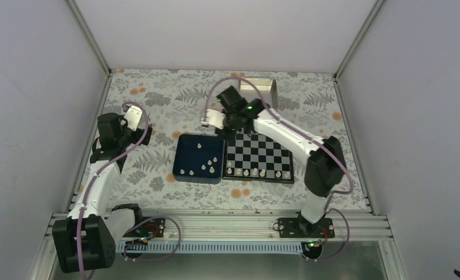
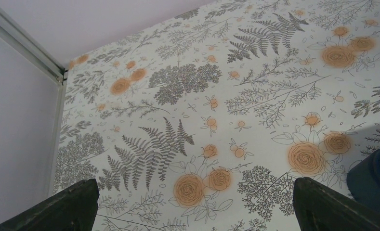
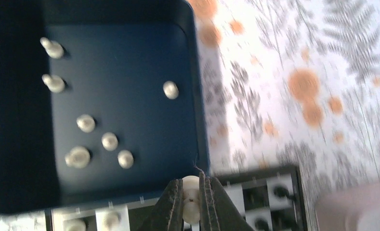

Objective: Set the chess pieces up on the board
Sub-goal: Place the chess piece on the chessboard.

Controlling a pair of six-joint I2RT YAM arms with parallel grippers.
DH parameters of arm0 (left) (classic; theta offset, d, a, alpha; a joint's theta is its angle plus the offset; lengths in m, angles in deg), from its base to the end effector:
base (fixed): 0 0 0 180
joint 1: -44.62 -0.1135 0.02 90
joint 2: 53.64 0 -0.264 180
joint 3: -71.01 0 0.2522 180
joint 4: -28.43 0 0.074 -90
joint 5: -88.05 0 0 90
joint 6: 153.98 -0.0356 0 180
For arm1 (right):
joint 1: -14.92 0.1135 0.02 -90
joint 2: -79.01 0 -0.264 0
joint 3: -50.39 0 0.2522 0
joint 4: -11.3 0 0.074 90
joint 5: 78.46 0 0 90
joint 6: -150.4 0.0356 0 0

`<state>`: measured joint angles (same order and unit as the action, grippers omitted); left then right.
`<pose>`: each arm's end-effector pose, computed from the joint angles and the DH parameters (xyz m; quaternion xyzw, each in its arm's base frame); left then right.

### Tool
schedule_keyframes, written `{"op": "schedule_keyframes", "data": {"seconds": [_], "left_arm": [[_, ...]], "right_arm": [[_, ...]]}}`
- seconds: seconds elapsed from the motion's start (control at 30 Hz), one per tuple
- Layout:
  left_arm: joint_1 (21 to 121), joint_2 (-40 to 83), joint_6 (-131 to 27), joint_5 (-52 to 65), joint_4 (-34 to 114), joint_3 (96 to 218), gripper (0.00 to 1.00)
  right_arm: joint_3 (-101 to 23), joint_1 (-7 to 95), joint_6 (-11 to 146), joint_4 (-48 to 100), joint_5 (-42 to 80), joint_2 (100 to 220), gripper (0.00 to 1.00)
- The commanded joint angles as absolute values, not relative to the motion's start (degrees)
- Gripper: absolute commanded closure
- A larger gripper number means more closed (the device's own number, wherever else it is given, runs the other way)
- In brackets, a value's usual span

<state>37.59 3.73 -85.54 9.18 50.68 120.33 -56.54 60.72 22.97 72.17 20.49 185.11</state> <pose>0.2206 0.0203 0.2456 0.1570 0.8502 0.0408 0.5008 0.2748 0.2906 0.2762 -0.6547 0.7066 0.0940 0.2515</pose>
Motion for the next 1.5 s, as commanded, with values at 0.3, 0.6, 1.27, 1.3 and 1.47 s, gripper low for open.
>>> {"op": "schedule_keyframes", "data": {"seconds": [0.3,0.6,1.27,1.3,1.47], "left_arm": [[37.06,4.19,-84.90,8.53,50.18,120.20,0.00],[37.06,4.95,-84.94,8.11,50.10,120.22,0.00],[37.06,5.62,-85.16,8.68,49.96,120.02,0.00],[37.06,5.65,-85.16,8.68,50.05,120.05,0.00],[37.06,5.67,-85.16,8.68,49.97,120.09,0.00]], "right_arm": [[-27.72,52.09,24.83,63.84,24.54,169.40,0.95],[-22.22,51.84,25.03,60.48,26.51,171.48,0.94],[-21.86,51.84,24.82,61.36,28.62,176.57,0.94],[-21.90,51.85,24.81,61.45,28.73,176.89,0.94],[-21.80,51.87,24.61,61.56,28.57,177.40,0.94]]}}
